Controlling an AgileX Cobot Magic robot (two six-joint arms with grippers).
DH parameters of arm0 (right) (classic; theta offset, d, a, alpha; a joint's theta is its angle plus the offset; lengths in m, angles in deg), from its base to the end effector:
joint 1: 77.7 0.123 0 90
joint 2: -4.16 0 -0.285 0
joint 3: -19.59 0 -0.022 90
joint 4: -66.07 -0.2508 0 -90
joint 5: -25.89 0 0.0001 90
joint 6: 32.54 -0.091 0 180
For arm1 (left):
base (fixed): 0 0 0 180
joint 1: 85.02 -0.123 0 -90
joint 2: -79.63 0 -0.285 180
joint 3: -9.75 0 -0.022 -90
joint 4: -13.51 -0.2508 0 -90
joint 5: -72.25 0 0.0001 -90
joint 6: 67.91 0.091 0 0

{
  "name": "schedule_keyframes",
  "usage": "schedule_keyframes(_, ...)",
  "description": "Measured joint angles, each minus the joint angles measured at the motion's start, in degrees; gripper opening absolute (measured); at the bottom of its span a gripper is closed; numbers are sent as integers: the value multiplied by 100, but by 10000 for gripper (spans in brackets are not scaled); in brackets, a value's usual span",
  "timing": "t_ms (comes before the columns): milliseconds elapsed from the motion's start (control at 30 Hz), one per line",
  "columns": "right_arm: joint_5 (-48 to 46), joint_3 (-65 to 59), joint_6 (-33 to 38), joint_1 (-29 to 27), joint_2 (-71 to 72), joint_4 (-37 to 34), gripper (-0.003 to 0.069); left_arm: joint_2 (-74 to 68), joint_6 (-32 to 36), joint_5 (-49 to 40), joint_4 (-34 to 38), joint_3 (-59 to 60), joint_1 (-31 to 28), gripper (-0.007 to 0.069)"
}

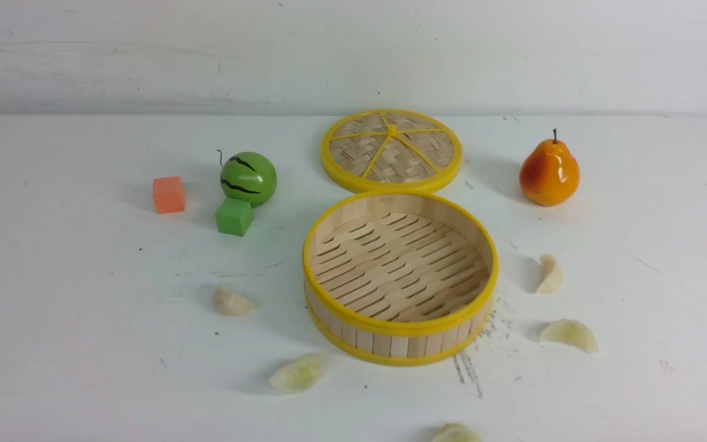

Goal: Put the dumplings into the steamer on the white table.
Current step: 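Reach for and grasp a dumpling on the table with the left gripper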

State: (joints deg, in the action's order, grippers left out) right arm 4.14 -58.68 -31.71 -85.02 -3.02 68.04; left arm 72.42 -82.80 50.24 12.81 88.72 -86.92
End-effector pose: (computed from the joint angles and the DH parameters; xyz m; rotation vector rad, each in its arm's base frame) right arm 0.0518 -0.0078 0.1735 0.0849 1.8709 -0.1320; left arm 0.0524 0.0022 0.1689 -0.2685 1.8716 -0.1428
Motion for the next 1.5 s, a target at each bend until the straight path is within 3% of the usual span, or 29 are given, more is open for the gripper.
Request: schedule_keyframes(1500, -5, 0, -6, 0, 0, 277, 240, 0, 0, 0, 0, 0, 0, 237)
